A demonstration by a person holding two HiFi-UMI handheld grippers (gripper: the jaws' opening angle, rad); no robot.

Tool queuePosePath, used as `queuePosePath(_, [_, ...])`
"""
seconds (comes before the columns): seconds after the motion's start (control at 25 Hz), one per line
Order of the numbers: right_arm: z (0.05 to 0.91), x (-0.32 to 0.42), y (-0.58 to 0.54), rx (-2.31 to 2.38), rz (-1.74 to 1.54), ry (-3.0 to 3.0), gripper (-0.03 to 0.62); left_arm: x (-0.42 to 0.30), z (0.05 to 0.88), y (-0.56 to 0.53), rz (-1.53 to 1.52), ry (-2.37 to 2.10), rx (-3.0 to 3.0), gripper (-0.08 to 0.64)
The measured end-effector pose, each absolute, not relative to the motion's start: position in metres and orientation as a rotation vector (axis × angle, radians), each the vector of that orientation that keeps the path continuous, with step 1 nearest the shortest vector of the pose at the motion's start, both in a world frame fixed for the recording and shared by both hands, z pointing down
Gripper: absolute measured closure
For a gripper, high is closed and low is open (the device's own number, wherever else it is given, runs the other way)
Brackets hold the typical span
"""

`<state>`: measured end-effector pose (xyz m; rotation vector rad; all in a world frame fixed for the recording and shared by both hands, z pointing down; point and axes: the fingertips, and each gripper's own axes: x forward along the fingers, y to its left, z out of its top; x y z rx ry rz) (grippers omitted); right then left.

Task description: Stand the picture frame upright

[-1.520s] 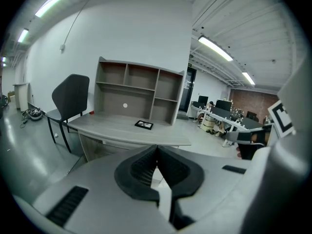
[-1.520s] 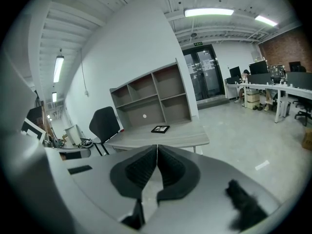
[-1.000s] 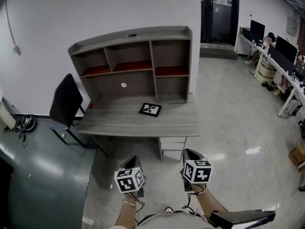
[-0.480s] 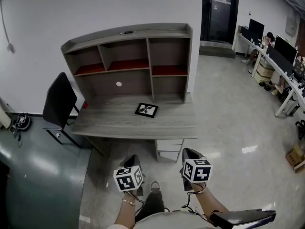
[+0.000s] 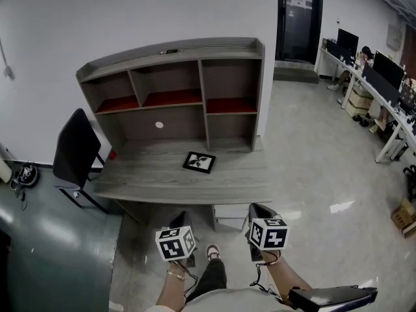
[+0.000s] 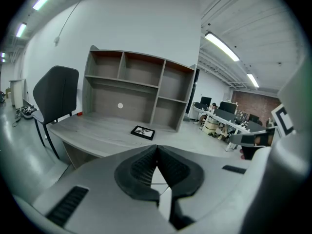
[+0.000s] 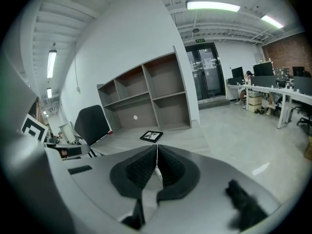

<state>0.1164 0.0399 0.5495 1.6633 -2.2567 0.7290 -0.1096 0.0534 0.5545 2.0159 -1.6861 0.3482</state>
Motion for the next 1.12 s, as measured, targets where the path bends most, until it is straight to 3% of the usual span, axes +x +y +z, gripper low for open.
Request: queuePosePath(1.12, [0.542,0.072,-0.163,1.665,0.689,-2.213,0.560,-0.143,0.552,-0.160,0.319,-1.631,2.034,0.546])
